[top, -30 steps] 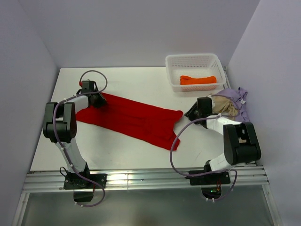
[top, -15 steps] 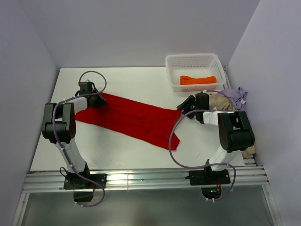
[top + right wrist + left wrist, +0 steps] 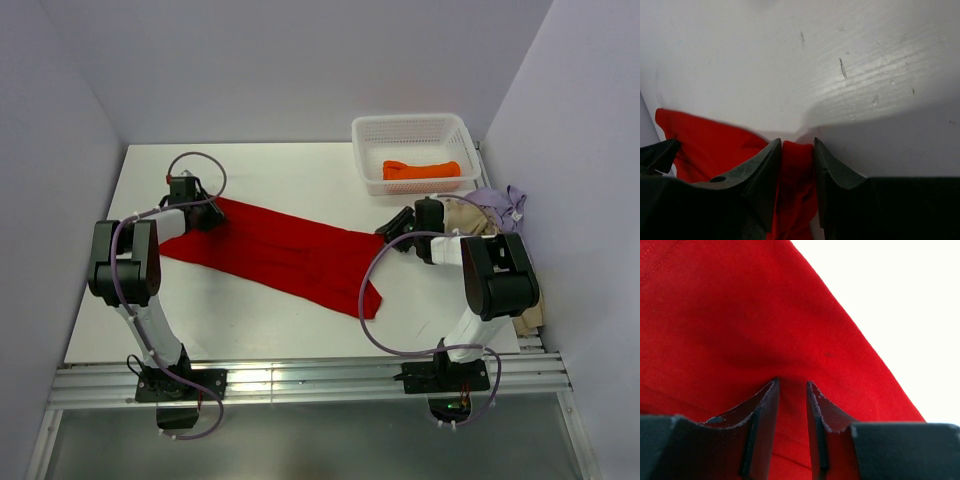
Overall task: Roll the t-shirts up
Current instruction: Fold the tshirt
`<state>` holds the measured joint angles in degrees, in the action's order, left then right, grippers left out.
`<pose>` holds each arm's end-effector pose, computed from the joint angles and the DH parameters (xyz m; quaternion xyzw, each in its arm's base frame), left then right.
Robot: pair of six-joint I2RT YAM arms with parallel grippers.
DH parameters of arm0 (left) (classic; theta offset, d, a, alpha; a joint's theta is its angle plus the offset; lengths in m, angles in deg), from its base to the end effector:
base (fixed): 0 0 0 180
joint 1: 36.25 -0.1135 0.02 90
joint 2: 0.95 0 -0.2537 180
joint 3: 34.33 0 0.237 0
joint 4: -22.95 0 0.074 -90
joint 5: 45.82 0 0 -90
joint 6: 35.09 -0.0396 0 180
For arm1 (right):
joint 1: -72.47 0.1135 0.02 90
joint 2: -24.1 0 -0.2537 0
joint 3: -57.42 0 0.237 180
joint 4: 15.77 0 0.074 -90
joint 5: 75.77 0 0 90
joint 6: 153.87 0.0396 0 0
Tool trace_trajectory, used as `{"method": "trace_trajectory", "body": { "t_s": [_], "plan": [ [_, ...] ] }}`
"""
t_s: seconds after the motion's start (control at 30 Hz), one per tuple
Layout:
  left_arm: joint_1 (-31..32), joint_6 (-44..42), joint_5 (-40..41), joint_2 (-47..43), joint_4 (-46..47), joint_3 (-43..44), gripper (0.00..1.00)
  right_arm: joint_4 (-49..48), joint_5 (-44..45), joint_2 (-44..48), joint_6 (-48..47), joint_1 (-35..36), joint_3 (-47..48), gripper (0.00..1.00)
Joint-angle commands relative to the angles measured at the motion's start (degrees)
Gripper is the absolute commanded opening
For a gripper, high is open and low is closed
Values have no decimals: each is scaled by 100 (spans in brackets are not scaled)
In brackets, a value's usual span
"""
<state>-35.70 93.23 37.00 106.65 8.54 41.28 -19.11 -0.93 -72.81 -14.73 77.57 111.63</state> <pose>0.3758 -0.0086 0.1477 -0.2779 0.8843 -0.1782 0.3302 0.3093 0.0380 0.1335 0.2837 0.8518 0.2994 0.3230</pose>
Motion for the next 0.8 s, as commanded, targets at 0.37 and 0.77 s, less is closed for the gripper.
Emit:
{"method": "trace_trajectory", "body": {
  "t_s": [0.37, 0.77],
  "plan": [
    [-38, -211, 129, -282, -114, -470, 35, 1754, 2093, 909, 804, 157, 228, 0],
    [-38, -264, 85, -186, -201, -417, 35, 3776, 4442, 822, 1869, 860, 1441, 32]
  ]
}}
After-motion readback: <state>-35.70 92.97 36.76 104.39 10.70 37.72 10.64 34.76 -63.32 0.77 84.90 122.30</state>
